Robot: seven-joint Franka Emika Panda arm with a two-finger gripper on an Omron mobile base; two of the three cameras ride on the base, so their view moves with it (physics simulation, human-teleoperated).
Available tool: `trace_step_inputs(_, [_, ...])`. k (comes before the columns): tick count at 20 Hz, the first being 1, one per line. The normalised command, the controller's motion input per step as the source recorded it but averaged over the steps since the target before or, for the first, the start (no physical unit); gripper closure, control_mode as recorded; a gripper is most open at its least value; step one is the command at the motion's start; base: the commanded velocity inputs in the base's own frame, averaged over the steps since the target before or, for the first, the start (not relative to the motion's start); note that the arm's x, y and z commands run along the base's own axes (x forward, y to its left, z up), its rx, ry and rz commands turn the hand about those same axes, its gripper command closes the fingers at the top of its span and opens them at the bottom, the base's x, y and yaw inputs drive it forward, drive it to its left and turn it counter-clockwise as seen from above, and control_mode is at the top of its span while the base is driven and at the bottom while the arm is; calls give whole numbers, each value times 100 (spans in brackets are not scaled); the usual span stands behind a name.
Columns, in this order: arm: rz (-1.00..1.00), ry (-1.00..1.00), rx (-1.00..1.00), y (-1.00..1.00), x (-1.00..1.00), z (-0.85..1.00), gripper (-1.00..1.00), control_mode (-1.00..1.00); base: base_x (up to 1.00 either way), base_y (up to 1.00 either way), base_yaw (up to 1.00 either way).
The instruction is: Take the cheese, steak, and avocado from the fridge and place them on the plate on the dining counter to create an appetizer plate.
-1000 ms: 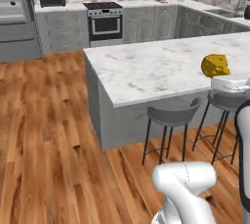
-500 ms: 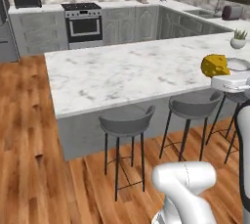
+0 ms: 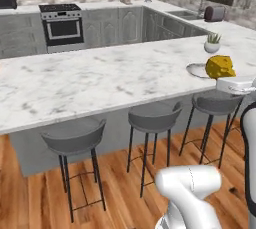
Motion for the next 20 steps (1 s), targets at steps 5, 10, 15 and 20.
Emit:
trace_step_inputs(5, [0,0,0,0,0,0,100,100,9,-100,-6])
trace_step_inputs(10, [0,0,0,0,0,0,100,100,9,-100,-6])
trace_step_inputs(15, [0,0,0,0,0,0,100,100,40,-88,-3])
trace_step_inputs(20, [0,0,0,0,0,0,100,100,87,-32,0])
